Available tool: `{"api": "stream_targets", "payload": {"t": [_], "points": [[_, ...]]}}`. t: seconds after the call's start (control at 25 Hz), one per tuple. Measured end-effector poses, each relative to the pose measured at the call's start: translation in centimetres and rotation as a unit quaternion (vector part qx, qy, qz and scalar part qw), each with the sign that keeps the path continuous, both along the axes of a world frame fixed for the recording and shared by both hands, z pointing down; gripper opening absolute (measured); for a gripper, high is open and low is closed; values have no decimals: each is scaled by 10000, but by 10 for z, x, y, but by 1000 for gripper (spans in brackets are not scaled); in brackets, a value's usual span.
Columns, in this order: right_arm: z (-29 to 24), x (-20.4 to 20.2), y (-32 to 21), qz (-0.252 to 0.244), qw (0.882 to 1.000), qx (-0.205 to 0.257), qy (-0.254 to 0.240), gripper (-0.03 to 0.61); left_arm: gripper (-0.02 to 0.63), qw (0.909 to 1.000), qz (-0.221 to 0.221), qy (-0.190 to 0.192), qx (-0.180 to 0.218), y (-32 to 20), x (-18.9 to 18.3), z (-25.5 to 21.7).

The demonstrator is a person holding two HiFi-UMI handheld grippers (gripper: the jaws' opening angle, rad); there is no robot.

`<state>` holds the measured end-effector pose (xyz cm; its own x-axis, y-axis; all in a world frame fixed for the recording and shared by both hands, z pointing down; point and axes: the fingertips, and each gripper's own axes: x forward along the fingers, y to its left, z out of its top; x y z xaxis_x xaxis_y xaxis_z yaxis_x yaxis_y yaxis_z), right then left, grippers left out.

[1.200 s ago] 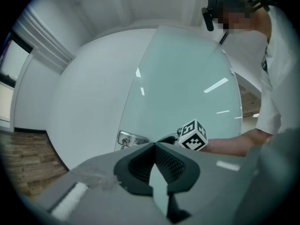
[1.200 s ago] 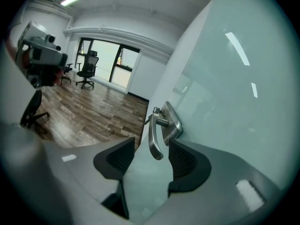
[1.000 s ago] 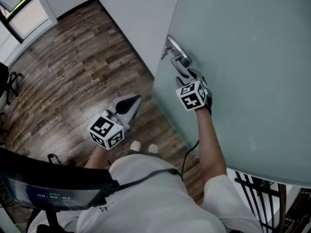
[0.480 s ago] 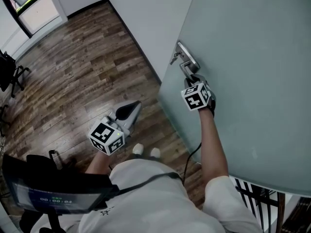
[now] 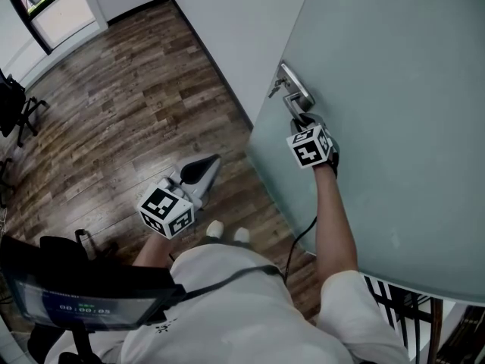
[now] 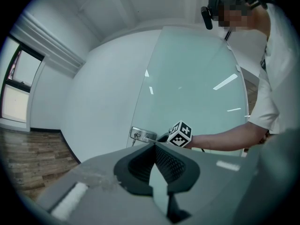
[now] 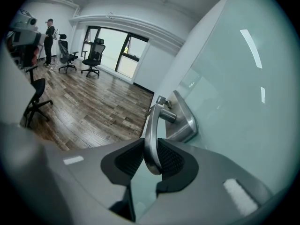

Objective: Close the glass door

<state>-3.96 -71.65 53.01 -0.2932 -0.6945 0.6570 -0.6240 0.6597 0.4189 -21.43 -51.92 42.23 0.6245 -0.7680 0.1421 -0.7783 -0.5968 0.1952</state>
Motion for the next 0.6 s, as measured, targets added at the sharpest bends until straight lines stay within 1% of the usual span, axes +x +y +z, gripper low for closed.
{"api": "stream_targets", "payload": {"t": [0.4, 0.6], "points": [[-3, -6, -3, -58, 10000, -45, -25, 89, 6, 10000, -65, -12, 23, -4, -8, -5], [-2, -17, 8, -142, 9999, -32, -19, 87, 5, 10000, -84, 8, 16, -3, -12, -2]]}}
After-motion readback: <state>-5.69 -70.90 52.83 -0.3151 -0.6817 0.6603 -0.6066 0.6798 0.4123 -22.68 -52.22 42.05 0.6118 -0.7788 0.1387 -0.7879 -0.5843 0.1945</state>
